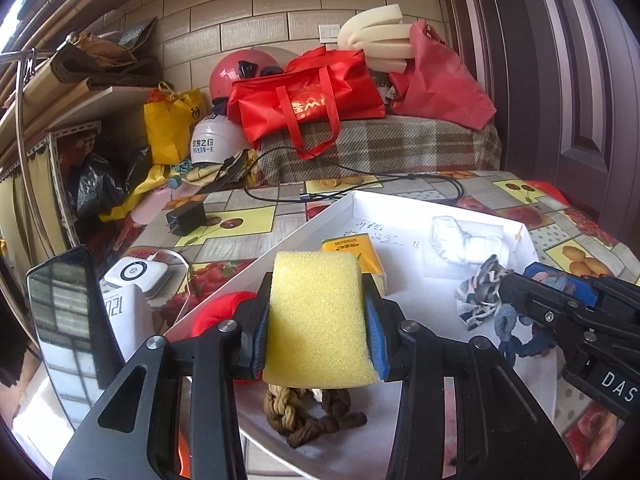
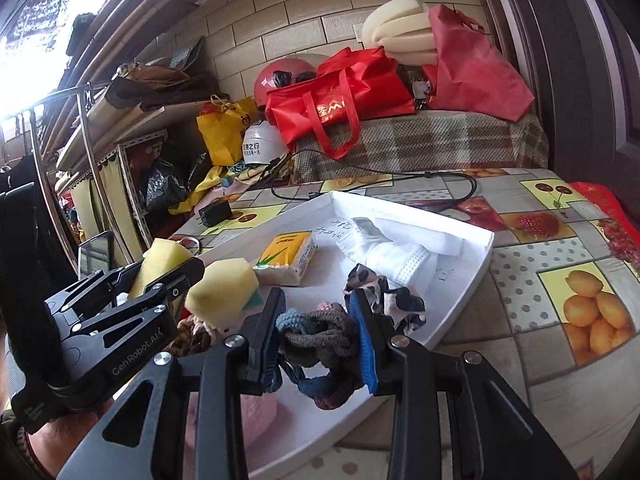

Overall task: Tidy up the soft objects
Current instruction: 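Carry the rectangular sponge and knotted cloth over the white box with both tools, then open both tools to drop the sponge and knotted cloth into the box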

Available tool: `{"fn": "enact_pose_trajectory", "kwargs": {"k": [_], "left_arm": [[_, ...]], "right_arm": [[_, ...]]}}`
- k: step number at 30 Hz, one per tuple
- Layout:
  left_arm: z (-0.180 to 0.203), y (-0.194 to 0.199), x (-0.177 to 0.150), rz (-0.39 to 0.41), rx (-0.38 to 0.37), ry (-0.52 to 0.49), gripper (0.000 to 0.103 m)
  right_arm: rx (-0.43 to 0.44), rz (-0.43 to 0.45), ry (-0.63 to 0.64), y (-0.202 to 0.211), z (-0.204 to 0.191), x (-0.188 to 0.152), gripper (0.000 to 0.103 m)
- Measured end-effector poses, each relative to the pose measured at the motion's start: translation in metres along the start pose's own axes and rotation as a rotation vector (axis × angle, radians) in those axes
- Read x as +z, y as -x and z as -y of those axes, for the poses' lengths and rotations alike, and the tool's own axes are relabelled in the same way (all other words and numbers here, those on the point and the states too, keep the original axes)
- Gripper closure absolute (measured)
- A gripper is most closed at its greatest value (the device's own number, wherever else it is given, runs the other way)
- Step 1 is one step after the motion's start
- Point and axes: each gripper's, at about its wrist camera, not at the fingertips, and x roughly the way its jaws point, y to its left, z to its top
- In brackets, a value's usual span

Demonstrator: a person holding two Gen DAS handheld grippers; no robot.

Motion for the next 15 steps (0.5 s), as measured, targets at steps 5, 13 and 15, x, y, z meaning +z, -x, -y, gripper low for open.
{"fn": "enact_pose_trajectory", "kwargs": {"k": [5,13,15], "left_arm": [[0.002,-0.015,0.003,-0.042,0.006,-0.009,0.063],[0.011,-0.028,0.009,-0.058,0.001,-0.062,0.063],[0.012,-0.030,0.009,-0.059,0.000,-0.072,0.063]], "right_arm": [[-0.061,-0.032,-0.004,-0.017,0.002,0.005,0.070],[-0.082,-0.051,0.008,-0.021,-0.001,0.006,0.069],[-0.086,-0.050,0.014,-0.021,-0.002,0.007,0.069]]}}
